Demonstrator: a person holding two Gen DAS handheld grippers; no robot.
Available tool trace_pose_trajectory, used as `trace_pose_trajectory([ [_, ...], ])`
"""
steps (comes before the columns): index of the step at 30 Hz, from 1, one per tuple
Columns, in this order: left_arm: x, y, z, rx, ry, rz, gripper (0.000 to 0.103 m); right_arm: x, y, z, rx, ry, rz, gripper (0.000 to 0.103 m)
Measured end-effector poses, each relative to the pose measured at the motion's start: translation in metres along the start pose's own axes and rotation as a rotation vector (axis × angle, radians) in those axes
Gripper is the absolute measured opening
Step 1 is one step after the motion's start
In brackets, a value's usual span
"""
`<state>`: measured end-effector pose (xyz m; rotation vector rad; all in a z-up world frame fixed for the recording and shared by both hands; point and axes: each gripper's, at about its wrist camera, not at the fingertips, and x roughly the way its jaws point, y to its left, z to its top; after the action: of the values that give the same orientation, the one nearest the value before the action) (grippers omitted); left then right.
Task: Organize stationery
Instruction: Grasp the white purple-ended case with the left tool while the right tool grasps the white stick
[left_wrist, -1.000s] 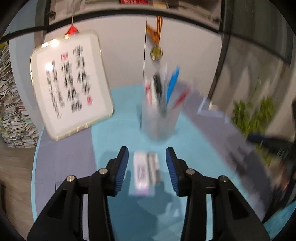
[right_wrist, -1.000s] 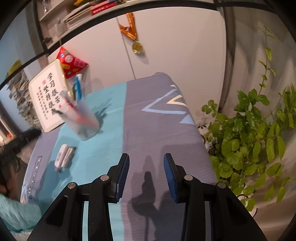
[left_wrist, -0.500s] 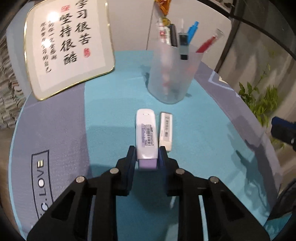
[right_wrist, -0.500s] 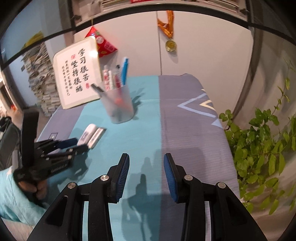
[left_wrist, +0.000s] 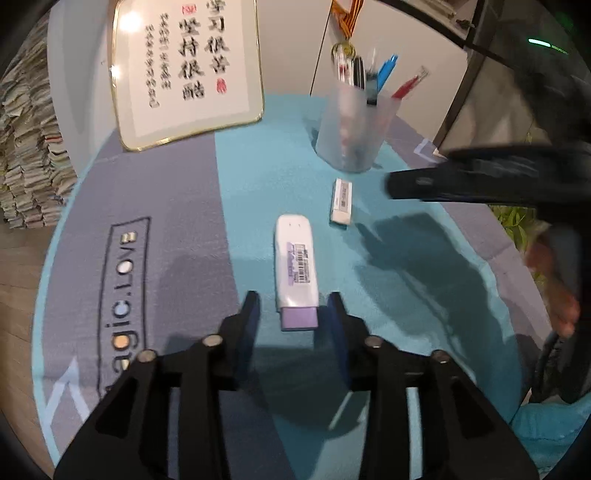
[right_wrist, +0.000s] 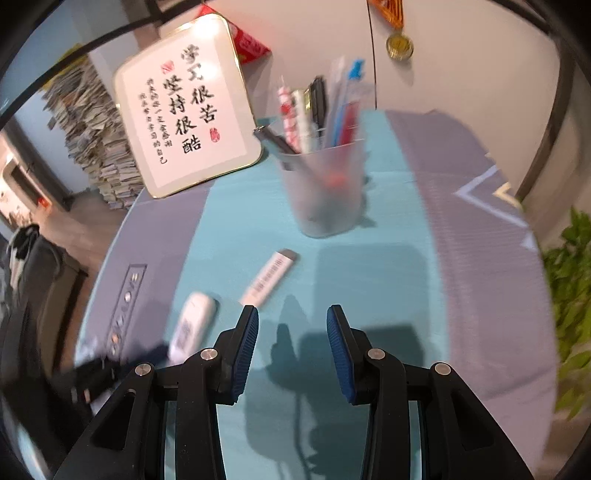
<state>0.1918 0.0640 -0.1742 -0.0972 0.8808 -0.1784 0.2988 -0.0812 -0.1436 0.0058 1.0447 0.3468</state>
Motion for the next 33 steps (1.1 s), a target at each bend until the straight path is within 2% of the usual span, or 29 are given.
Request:
trace_pose_trajectory([
  [5, -0.016, 0.011, -0.001, 0.002, -0.07, -0.01, 0.044, 0.023, 0.015, 0.018, 0.032, 0.022, -0.059, 0.039],
  [7, -0.014, 0.014, 0.0, -0.005, -0.069, -0.024, 0.044, 0.031, 0.017, 0.022, 0.046, 0.032, -0.095, 0.039],
  [10, -0.01, 0.018, 0.003, -0.005, -0.068, -0.042, 0.044, 0.041, 0.018, 0.026, 0.08, 0.045, -0.094, 0.039],
  [13, -0.007, 0.02, 0.005, -0.003, -0.069, -0.058, 0.044, 0.051, 0.021, 0.03, 0.083, 0.055, -0.131, 0.039],
  [17, -0.004, 0.022, 0.006, -0.009, -0.063, -0.072, 0.044, 0.066, 0.024, 0.03, 0.072, 0.084, -0.096, 0.039],
  [18, -0.002, 0.023, 0.007, -0.011, -0.061, -0.072, 0.044, 0.067, 0.027, 0.028, 0.053, 0.081, -0.097, 0.034],
  [20, -0.001, 0.024, 0.008, -0.015, -0.059, -0.073, 0.044, 0.063, 0.032, 0.027, 0.02, 0.067, -0.087, 0.02],
  [21, 0.0, 0.025, 0.009, -0.017, -0.058, -0.071, 0.044, 0.059, 0.032, 0.026, 0.017, 0.064, -0.064, 0.018],
  [27, 0.003, 0.019, 0.014, -0.001, -0.049, -0.069, 0.044, 0.009, 0.025, 0.016, -0.037, -0.02, -0.015, 0.017],
  [33, 0.022, -0.001, 0.029, 0.066, -0.008, -0.062, 0.044, -0.043, 0.006, 0.001, -0.025, -0.129, -0.003, 0.016],
])
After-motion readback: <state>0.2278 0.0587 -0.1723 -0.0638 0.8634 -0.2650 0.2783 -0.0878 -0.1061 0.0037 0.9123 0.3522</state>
